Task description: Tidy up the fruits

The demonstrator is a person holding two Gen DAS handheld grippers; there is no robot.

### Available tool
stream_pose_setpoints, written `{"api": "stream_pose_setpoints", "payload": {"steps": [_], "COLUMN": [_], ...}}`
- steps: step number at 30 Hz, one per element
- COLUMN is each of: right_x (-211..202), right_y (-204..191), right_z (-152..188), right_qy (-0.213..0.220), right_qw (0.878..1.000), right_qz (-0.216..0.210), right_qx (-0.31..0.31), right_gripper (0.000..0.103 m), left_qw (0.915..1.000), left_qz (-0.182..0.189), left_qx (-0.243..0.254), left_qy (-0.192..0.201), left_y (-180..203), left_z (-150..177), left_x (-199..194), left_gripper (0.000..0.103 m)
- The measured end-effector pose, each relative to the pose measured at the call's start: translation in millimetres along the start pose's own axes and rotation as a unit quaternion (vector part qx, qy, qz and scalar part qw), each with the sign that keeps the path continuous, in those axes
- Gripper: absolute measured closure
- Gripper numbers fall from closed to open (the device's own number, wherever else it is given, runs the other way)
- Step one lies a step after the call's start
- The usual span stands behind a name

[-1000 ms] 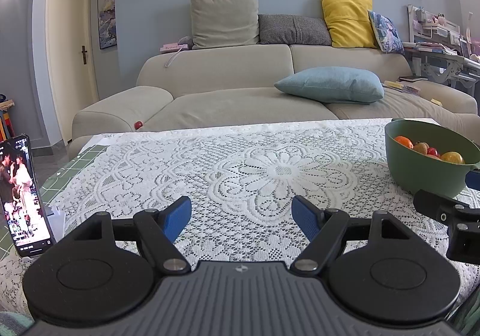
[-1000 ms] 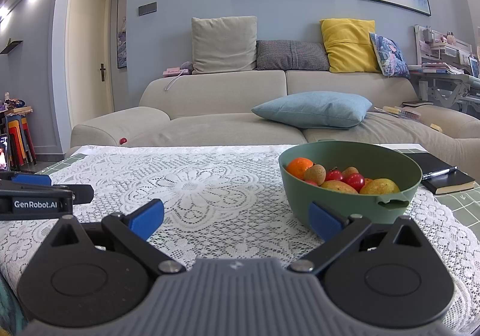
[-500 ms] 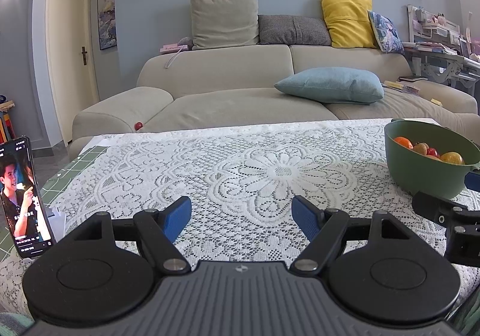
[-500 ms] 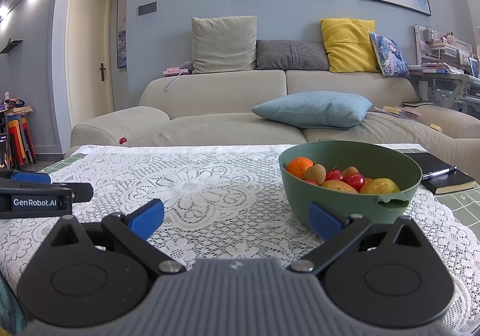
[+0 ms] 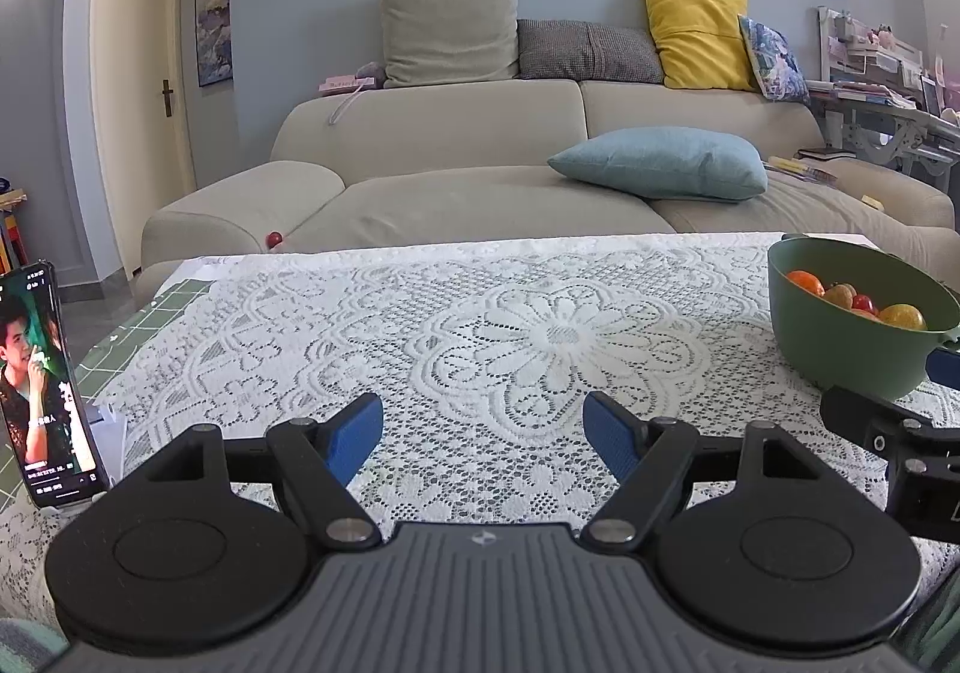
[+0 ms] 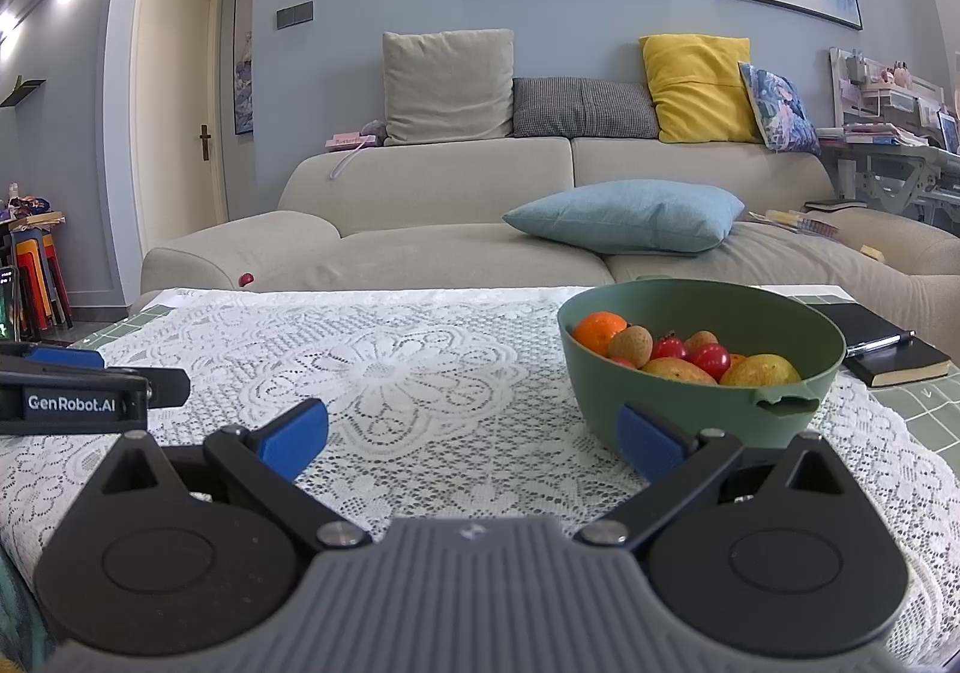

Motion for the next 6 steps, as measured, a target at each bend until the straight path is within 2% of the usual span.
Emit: {"api": "stream_pose_setpoints", "payload": {"steps": [6], "right_x": [0.2], "right_y": [1.2], "right_z": [1.3], "right_qy": [-0.002], "right_qw": [1.000], "right_qz": [0.001], "right_qx": [0.000], "right_gripper": [0.004], "left_qw": [1.0000], "left_qz": [-0.001], "left_qx": [0.001], "left_qy": [0.002], "left_y": [1.1], "left_z": [-1.1], "left_x": [-0.2], "left_gripper": [0.014]}}
Point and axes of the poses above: each gripper's, at about its wrist camera, not at the fingertips, and x roughly the way its jaws point, y to its right, z to its underside, the point moved 2 cm from there along x, roughly the way its jaws point
